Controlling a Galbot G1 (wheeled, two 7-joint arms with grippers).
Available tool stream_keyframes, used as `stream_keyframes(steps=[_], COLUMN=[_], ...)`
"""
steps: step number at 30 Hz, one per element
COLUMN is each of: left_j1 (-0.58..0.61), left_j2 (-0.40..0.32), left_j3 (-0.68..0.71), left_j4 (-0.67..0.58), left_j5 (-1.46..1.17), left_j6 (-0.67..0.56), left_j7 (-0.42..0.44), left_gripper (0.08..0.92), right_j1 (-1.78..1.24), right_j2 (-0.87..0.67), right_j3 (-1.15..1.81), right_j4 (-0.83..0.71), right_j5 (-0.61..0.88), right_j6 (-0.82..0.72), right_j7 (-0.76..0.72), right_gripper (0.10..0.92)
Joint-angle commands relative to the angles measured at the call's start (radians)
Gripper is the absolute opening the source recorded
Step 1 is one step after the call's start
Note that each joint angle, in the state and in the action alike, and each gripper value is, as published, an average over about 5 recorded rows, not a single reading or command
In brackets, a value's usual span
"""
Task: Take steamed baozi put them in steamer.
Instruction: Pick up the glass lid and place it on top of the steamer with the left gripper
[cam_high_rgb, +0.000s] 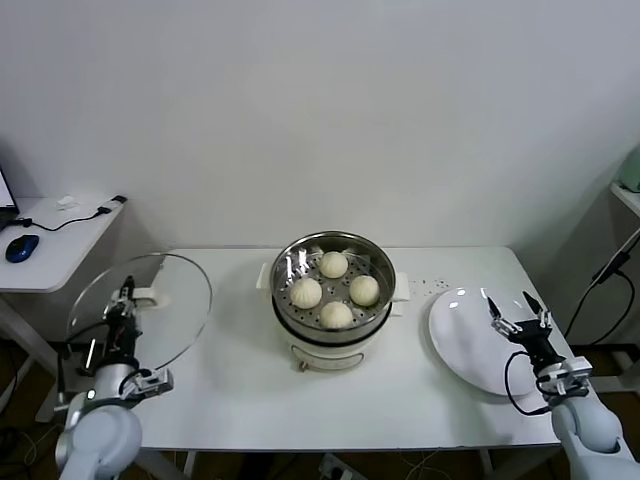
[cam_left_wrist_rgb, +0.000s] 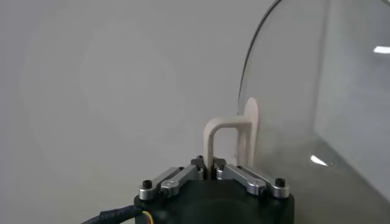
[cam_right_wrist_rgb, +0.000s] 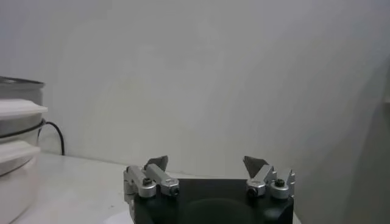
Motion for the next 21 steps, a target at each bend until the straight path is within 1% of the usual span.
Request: stream_keyframes(steps=[1,4,7,9,12,15,18,21], left_j1=[-0.022,-0.104,-0.198,-0.26,-0.355,-0.444,-0.509,-0.568], left_j2=[0.263,0.28,0.255,0.207,0.117,0.025,-0.048,-0.137], left_j3=[0.227,0.326,0.433,0.496,0.575,0.647,0.699,0.735], left_j4=[-0.304,-0.302,-0.291,-0.27,-0.215,-0.142,-0.068,-0.005], left_j5=[-0.074,-0.011,0.064,0.109,0.173,0.23,0.261,0.284], left_j6=[0.376,0.422,0.438,0.438,0.438,0.438,0.438,0.438], left_j7=[0.136,0.224,0.334,0.387,0.427,0.437,0.436,0.436], left_gripper=[0.151,0.151,0.151,0.151,0.151,0.151,0.151,0.151], right_j1=[0.134,0.164,0.194,0.209,0.217,0.208,0.191,0.173], right_j2=[0.001,-0.001,-0.008,-0.009,-0.011,-0.013,-0.016,-0.019], right_j3=[-0.068,-0.096,-0.122,-0.133,-0.138,-0.13,-0.112,-0.093], right_j4=[-0.104,-0.116,-0.124,-0.13,-0.133,-0.131,-0.127,-0.125], right_j5=[-0.022,-0.024,-0.026,-0.027,-0.027,-0.028,-0.03,-0.033], right_j6=[-0.002,-0.008,-0.012,-0.013,-0.014,-0.014,-0.012,-0.01], right_j7=[0.003,0.005,0.01,0.015,0.019,0.02,0.019,0.019], right_gripper=[0.823,0.823,0.823,0.823,0.823,0.823,0.823,0.823])
